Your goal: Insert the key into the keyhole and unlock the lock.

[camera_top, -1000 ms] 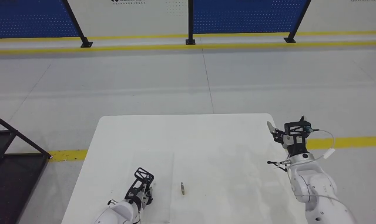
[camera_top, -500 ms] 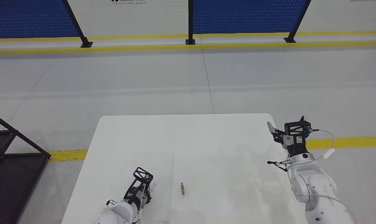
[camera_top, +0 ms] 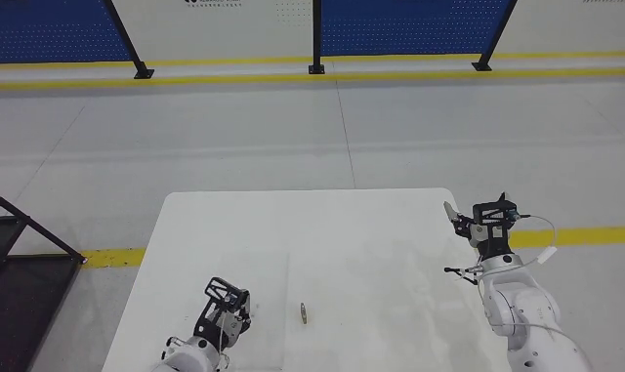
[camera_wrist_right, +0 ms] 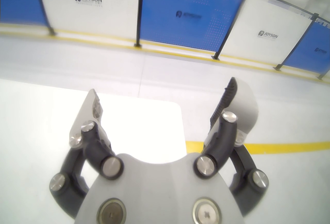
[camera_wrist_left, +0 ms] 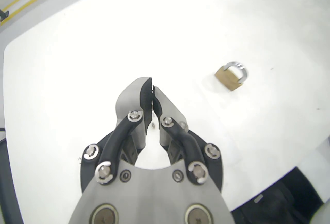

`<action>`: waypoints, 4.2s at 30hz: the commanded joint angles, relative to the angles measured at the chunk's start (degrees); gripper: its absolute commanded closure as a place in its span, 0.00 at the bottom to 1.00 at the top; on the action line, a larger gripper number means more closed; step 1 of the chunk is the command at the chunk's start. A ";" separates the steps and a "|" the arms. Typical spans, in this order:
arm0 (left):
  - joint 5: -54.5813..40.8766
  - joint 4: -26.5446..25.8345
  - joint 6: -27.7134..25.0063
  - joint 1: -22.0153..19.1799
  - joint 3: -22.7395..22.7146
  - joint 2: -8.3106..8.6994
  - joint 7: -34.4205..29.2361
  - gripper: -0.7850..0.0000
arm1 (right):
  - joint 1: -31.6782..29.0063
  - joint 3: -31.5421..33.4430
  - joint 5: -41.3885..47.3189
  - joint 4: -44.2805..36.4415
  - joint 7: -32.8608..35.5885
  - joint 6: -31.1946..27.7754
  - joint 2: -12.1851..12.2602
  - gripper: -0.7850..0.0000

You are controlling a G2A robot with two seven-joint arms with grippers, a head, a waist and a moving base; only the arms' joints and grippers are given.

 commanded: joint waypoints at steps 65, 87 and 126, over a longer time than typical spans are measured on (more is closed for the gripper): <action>-12.68 14.90 -39.24 2.81 -10.22 1.60 53.72 1.00 | 9.39 -48.25 -9.16 21.33 4.06 -6.18 -8.20 1.00; -12.68 14.90 -39.24 2.81 -10.22 1.60 53.72 1.00 | -8.45 -26.15 0.60 -2.87 -11.72 -22.89 -1.56 1.00; -48.84 11.55 -49.26 -5.40 11.03 5.64 50.59 1.00 | 2.01 -41.01 39.00 12.43 -26.47 -52.00 -5.25 1.00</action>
